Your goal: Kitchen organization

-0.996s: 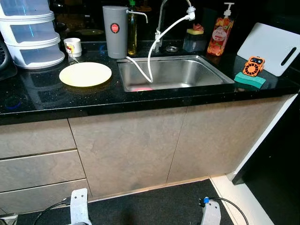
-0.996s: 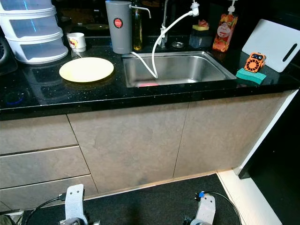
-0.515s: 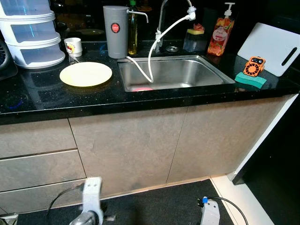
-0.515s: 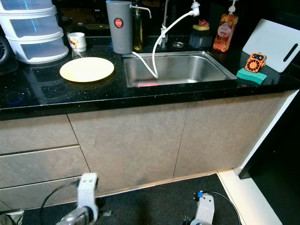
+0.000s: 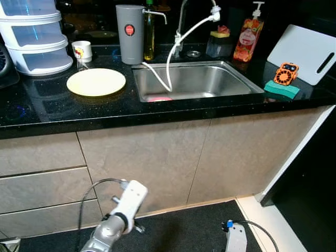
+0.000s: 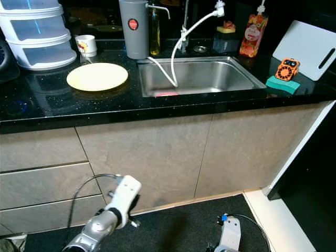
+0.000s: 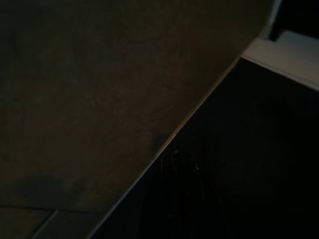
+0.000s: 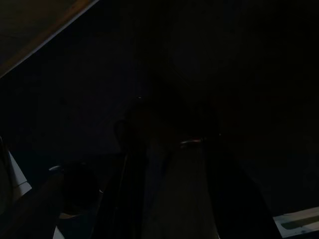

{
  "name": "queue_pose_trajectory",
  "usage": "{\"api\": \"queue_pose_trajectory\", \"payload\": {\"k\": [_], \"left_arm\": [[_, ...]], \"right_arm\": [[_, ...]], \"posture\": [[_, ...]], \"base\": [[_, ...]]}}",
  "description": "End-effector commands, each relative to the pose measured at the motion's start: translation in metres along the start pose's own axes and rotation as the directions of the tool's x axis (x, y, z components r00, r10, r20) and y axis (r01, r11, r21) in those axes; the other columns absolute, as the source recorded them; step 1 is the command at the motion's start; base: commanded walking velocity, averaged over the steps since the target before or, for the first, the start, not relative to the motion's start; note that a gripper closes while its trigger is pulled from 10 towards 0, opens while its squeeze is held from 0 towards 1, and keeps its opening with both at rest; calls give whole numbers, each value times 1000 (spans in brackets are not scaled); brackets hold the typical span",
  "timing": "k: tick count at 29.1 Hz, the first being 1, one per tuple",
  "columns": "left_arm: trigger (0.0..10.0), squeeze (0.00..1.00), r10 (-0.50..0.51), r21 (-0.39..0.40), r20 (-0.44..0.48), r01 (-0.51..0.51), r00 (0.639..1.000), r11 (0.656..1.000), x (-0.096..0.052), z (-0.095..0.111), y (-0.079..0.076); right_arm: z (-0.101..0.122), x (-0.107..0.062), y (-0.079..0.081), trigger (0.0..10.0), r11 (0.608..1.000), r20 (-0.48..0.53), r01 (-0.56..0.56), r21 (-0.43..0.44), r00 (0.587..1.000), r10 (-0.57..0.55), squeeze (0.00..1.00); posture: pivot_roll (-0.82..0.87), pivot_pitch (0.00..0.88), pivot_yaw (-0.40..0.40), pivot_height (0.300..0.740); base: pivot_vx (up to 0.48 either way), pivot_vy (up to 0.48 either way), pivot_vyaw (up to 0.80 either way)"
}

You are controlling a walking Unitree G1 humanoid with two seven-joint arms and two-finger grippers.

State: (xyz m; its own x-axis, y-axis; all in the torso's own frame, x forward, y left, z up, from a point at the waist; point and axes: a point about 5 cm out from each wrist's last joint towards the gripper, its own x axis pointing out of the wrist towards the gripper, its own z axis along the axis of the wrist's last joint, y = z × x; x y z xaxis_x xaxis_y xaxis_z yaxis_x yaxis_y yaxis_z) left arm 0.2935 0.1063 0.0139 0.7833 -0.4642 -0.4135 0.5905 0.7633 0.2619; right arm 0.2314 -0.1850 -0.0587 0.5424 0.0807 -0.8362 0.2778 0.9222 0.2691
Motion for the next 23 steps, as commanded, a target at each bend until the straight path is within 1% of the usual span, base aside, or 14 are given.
{"api": "queue_pose_trajectory", "payload": {"k": [1, 8, 9, 10, 11, 13, 14, 15, 16, 17, 19, 20, 21, 23], "left_arm": [[10000, 0, -23, 44, -11, 24, 1000, 999, -1, -2, -1], [10000, 0, -55, 147, -12, 56, 998, 988, 1, 1, -6], [10000, 55, -62, 173, -7, 62, 998, 983, 2, 3, -8], [10000, 188, -86, 217, -5, 85, 996, 972, 5, 7, -12], [10000, 188, -86, 217, -5, 85, 996, 972, 5, 7, -12], [10000, 322, -115, 268, 4, 110, 993, 957, 8, 11, -17], [10000, 322, -115, 268, 4, 110, 993, 957, 8, 11, -17], [10000, 243, -134, 299, 14, 124, 991, 946, 9, 15, -18], [10000, 243, -134, 299, 14, 124, 991, 946, 9, 15, -18], [10000, 118, -137, 297, 22, 124, 990, 947, 9, 15, -18], [10000, 133, -114, 242, 42, 100, 993, 965, 8, 16, -19], [10000, 204, -103, 242, 49, 88, 993, 966, 8, 16, -19], [10000, 204, -89, 250, 57, 72, 994, 965, 8, 17, -19], [10000, 404, -59, 271, 68, 38, 996, 962, 8, 18, -17]], "right_arm": [[-2, -1, -4, 10000, 1000, -7, 15, 0, 1000, -15, 0], [-2, -1, -4, 10000, 1000, -7, 17, -12, 1000, -17, 0], [-2, -1, -5, 10000, 1000, -6, 17, -13, 1000, -17, 0], [-2, -1, -5, 10000, 1000, -6, 17, -13, 1000, -17, 0], [-2, -1, -5, 10000, 1000, -6, 17, -13, 1000, -17, 0], [-2, -1, -5, 10000, 1000, -6, 19, -17, 1000, -19, 0], [-2, -1, -5, 10000, 1000, -6, 19, -17, 1000, -19, 0], [-2, -1, -6, 10000, 1000, -6, 20, -20, 1000, -20, 0], [-2, -1, -6, 10000, 1000, -6, 20, -20, 1000, -20, 0], [-2, -1, -6, 10000, 1000, -5, 21, -22, 1000, -21, 0], [-2, -1, -7, 10000, 1000, -4, 21, -20, 1000, -21, 0], [-2, -1, -7, 10000, 1000, -4, 21, -20, 1000, -21, 0], [-2, -1, -7, 10000, 1000, -4, 21, -21, 1000, -22, 0], [-2, -1, -8, 10000, 1000, -4, 22, -22, 1000, -22, 0]], "posture": [[42, 87, -19, 740], [42, 85, -20, 740], [42, 85, -20, 740], [39, 78, -26, 740], [39, 78, -26, 740], [41, 75, -29, 740], [41, 75, -29, 740], [38, 69, -30, 740], [38, 69, -30, 740], [38, 69, -30, 740], [42, 63, -32, 740], [45, 63, -33, 740], [45, 63, -33, 740], [49, 61, -39, 740]], "base": [[0, 0, 0], [0, 0, 0], [0, 0, 0], [0, 0, 0], [0, 0, 0], [0, 0, 0], [0, 0, 0], [0, 0, 0], [0, 0, 0], [0, 0, 0], [0, 0, 0], [0, 0, 0], [0, 0, 0], [0, 0, 0]]}}
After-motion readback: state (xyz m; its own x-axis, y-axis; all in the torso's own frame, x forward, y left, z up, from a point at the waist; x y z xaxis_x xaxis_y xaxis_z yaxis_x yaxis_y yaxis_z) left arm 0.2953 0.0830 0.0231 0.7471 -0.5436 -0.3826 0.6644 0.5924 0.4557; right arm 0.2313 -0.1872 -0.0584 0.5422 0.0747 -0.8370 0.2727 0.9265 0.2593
